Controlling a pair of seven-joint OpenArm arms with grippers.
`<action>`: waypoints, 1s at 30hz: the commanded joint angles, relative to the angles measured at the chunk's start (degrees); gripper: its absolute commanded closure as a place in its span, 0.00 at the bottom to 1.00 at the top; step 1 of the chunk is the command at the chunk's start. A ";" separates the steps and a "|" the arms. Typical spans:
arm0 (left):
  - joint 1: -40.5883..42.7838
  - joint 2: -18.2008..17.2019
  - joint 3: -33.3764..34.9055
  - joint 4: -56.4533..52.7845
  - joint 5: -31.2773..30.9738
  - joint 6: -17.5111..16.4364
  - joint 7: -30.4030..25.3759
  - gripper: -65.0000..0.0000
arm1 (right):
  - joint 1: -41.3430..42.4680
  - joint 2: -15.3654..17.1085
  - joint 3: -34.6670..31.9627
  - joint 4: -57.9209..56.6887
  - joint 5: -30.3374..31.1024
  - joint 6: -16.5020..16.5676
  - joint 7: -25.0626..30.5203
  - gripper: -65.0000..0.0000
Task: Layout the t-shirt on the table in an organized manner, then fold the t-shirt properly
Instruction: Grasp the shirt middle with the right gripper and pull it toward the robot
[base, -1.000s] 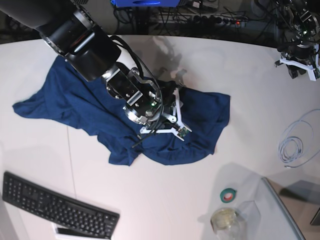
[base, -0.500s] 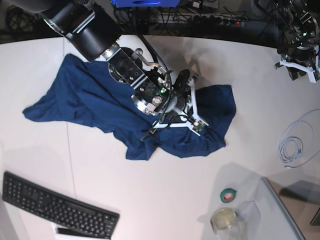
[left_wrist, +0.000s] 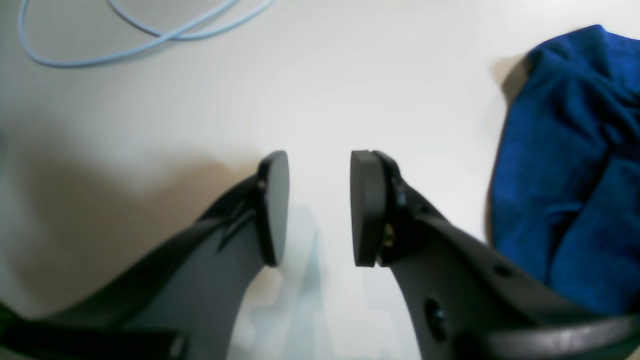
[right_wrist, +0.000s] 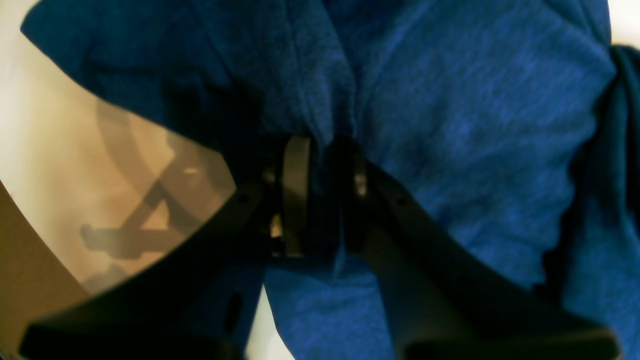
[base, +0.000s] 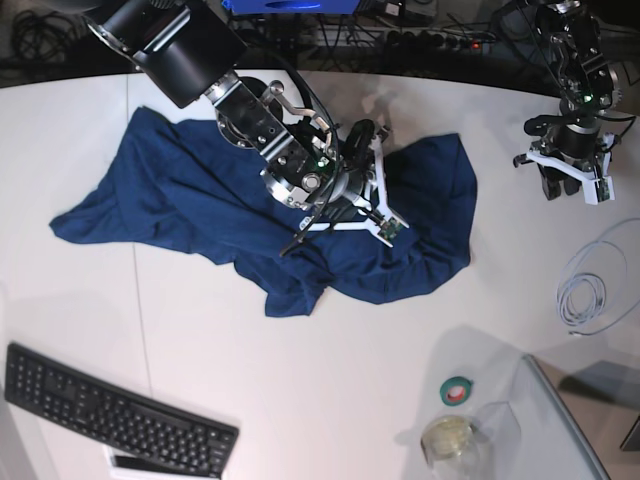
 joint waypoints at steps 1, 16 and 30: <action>-0.50 -0.66 -0.68 0.65 0.15 0.07 -0.93 0.69 | 0.87 -0.71 0.14 0.09 0.37 0.07 0.85 0.82; -0.23 -3.03 -0.86 -3.30 0.07 0.07 -0.93 0.69 | 0.52 -0.71 0.14 0.00 0.37 -0.11 0.58 0.74; -0.50 -3.12 -0.86 -3.65 0.07 0.07 -0.93 0.69 | -1.68 0.17 0.14 6.25 0.02 -0.11 0.76 0.63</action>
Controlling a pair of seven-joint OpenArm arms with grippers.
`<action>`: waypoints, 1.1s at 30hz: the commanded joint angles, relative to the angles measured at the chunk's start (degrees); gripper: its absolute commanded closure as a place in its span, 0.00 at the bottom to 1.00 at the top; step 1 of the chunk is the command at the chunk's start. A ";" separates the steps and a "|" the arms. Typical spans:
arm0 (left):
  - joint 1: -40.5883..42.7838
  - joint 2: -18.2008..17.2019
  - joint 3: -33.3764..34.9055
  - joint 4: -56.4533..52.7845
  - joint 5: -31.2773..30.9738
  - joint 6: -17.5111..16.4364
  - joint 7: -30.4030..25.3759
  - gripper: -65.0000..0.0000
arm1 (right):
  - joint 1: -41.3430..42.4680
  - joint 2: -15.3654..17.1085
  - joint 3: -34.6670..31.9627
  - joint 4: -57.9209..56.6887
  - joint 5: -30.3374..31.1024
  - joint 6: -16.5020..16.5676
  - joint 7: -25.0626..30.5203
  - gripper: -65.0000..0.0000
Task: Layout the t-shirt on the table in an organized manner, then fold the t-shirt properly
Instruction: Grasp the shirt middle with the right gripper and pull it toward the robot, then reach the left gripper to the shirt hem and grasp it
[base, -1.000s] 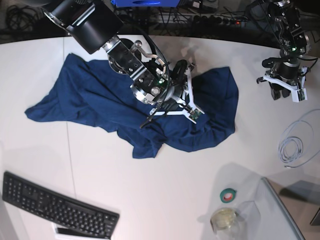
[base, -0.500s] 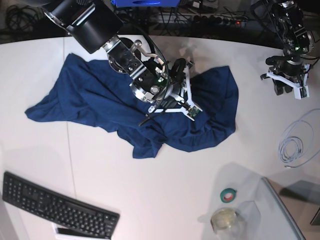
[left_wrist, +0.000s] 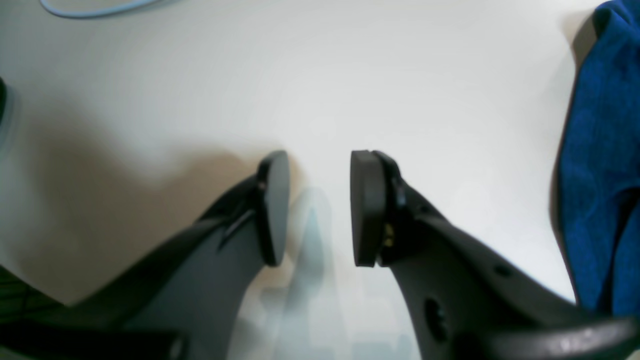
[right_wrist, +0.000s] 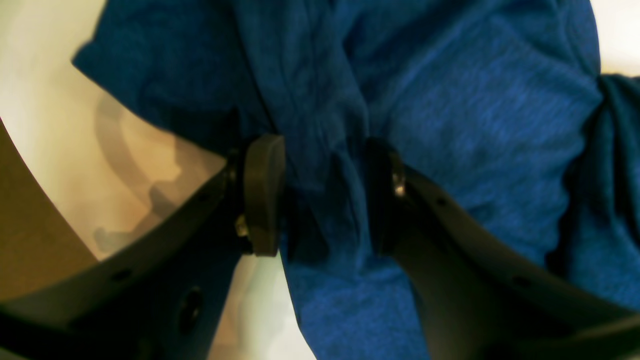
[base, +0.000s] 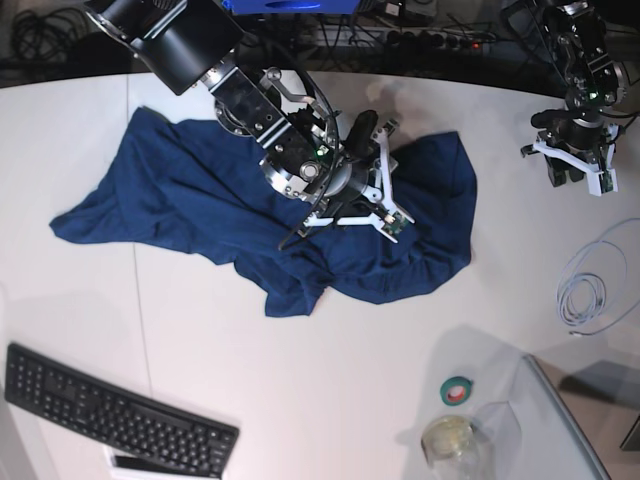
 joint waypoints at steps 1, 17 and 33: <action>-0.28 -1.04 -0.27 0.83 -0.30 0.10 -1.21 0.69 | 1.06 -0.61 0.16 0.34 0.08 -0.04 0.91 0.66; -0.19 -1.04 -0.27 0.83 -0.22 0.10 -1.21 0.69 | 1.14 -0.61 2.62 -1.24 0.35 -0.04 1.09 0.96; -0.54 -1.83 0.08 0.83 -0.22 0.10 -1.21 0.69 | -10.02 -0.61 2.09 7.55 0.35 3.12 0.65 0.97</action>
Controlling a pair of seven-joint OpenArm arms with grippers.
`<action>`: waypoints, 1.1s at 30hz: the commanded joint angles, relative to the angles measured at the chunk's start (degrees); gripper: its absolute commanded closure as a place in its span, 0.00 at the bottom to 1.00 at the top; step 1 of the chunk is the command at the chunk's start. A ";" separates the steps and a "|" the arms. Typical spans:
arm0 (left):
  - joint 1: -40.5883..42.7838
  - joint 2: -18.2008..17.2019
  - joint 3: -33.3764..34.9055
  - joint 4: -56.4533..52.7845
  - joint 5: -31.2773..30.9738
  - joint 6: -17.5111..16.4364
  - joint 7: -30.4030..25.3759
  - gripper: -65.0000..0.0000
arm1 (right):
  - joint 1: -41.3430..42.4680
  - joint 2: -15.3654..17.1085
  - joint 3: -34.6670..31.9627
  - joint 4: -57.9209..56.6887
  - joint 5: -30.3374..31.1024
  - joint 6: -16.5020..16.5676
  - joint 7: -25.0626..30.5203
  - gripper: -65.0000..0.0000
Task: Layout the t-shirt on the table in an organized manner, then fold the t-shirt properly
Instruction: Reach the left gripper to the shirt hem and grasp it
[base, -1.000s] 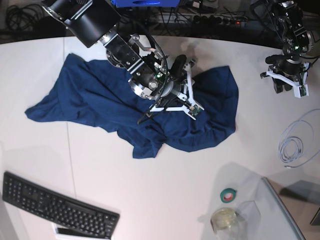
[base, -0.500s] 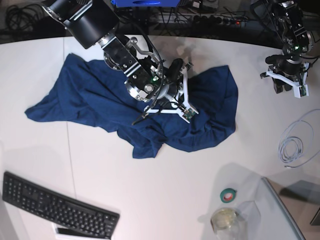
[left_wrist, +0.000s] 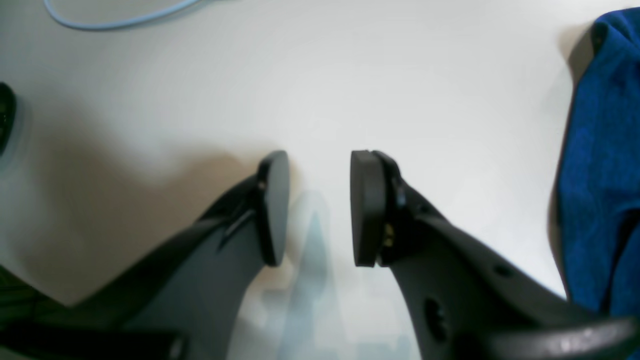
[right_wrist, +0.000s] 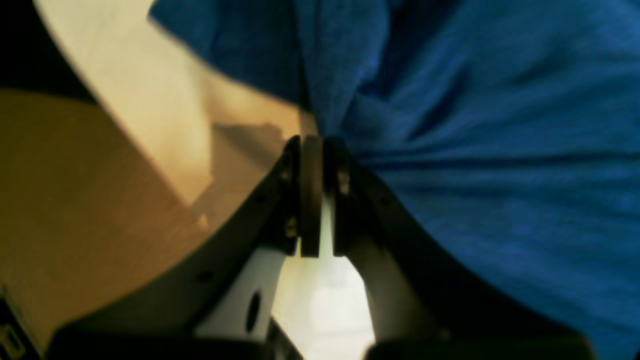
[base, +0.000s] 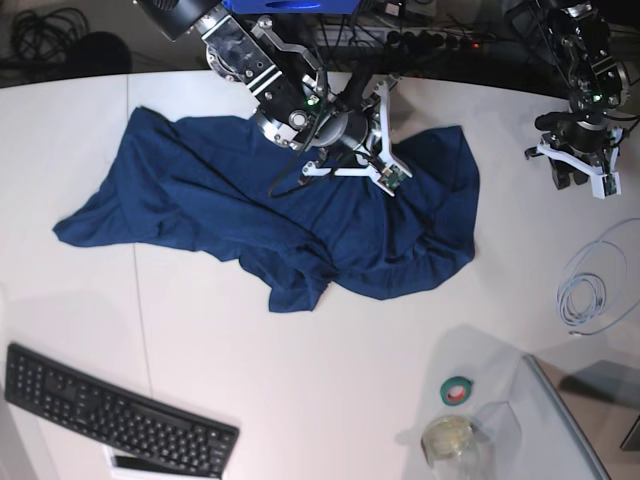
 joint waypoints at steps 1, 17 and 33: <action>-0.28 -0.98 0.00 0.83 -0.83 0.10 -1.19 0.69 | 0.49 -0.72 -0.11 0.42 0.26 0.98 0.98 0.97; -18.92 7.02 18.02 10.85 -1.01 0.10 19.56 0.69 | -4.70 4.55 0.41 7.54 0.17 1.07 0.98 0.97; -31.75 10.36 32.08 -14.82 -0.39 0.27 17.01 0.78 | 3.48 3.85 -7.85 4.56 0.26 -7.19 1.24 0.50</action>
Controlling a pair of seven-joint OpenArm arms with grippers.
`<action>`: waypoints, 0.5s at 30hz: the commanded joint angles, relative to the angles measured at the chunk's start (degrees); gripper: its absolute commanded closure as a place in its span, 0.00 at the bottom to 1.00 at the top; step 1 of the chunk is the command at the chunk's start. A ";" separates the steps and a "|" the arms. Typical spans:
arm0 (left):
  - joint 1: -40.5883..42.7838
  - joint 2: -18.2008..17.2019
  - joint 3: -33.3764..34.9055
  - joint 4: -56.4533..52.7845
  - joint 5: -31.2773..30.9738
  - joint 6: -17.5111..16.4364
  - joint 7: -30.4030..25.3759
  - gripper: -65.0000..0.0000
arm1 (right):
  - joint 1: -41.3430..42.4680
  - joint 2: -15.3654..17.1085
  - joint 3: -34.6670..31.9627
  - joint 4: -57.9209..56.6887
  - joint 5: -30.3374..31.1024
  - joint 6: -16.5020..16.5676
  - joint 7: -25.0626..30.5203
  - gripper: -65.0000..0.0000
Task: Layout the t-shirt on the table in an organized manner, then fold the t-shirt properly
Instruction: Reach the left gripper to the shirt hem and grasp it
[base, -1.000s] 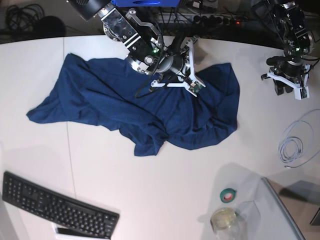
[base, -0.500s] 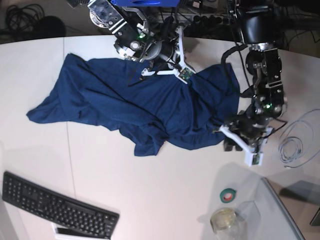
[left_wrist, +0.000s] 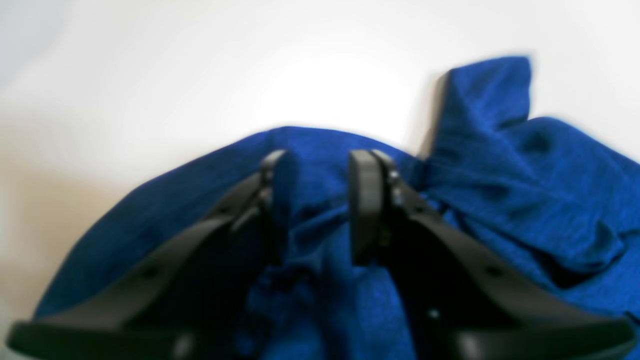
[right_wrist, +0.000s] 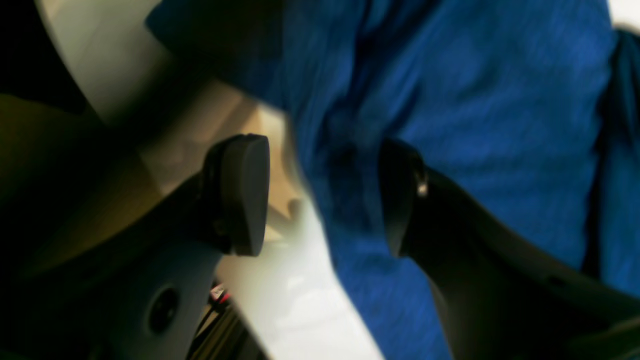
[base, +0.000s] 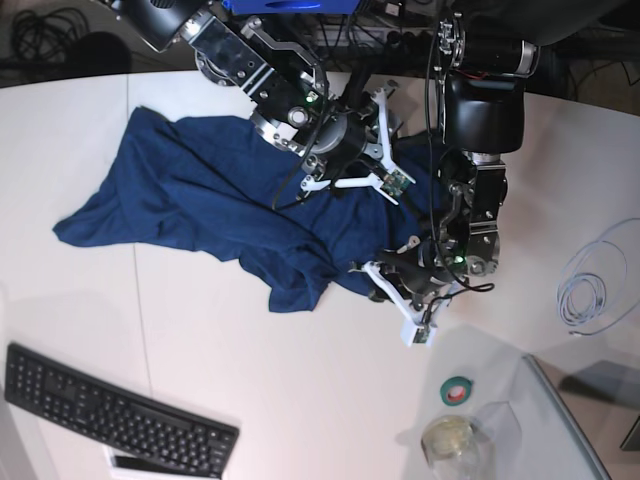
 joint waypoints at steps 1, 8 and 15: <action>-1.11 -0.13 -0.05 -0.20 -0.22 -0.14 -1.27 0.83 | 0.49 -0.57 -0.71 -0.43 0.15 -0.53 0.67 0.50; -1.28 0.04 0.13 -4.25 -0.39 -0.14 -3.11 1.00 | 1.81 -3.56 0.44 -6.15 -0.02 -0.61 0.76 0.50; -1.99 0.04 0.13 -11.46 -0.13 -0.06 -8.39 1.00 | 3.21 -4.96 0.70 -9.84 0.06 -0.61 0.85 0.73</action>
